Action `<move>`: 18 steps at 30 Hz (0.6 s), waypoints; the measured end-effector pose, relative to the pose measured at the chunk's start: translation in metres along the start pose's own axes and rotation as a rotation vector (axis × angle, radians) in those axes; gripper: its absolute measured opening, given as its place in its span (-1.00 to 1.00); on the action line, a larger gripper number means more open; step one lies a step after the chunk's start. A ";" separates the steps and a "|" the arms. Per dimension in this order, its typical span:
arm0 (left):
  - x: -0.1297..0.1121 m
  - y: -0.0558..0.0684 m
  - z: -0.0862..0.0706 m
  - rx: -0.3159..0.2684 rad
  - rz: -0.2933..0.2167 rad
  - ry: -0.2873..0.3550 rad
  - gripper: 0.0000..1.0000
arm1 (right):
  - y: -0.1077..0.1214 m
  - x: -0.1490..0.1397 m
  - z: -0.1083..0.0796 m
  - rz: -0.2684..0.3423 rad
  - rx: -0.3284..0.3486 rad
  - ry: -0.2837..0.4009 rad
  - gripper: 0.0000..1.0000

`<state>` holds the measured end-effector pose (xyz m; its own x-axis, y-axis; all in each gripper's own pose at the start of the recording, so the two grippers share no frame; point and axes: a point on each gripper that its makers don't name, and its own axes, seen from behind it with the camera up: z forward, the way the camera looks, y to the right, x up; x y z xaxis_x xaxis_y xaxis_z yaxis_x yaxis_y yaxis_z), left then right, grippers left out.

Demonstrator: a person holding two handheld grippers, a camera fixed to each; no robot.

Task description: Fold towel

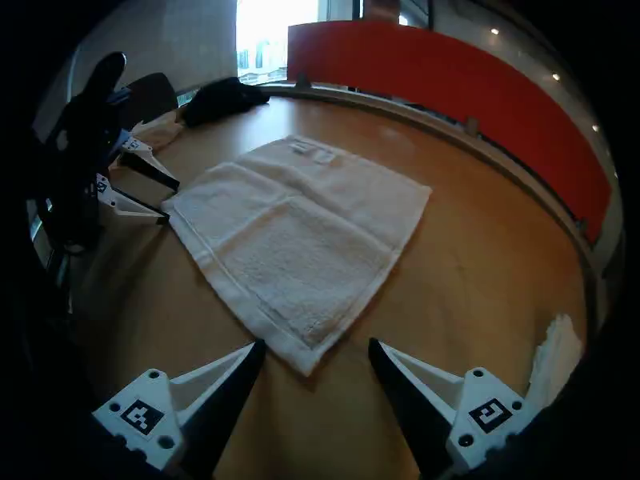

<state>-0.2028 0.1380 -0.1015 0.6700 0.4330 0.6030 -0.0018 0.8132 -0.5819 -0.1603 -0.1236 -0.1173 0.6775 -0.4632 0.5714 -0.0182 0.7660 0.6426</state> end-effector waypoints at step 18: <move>-0.001 0.001 0.000 -0.006 0.003 -0.011 0.87 | -0.002 -0.001 0.003 0.012 0.025 -0.007 0.79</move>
<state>-0.2037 0.1381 -0.1023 0.6615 0.4400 0.6073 0.0005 0.8096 -0.5870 -0.1628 -0.1256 -0.1178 0.6716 -0.4574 0.5829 -0.0447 0.7603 0.6481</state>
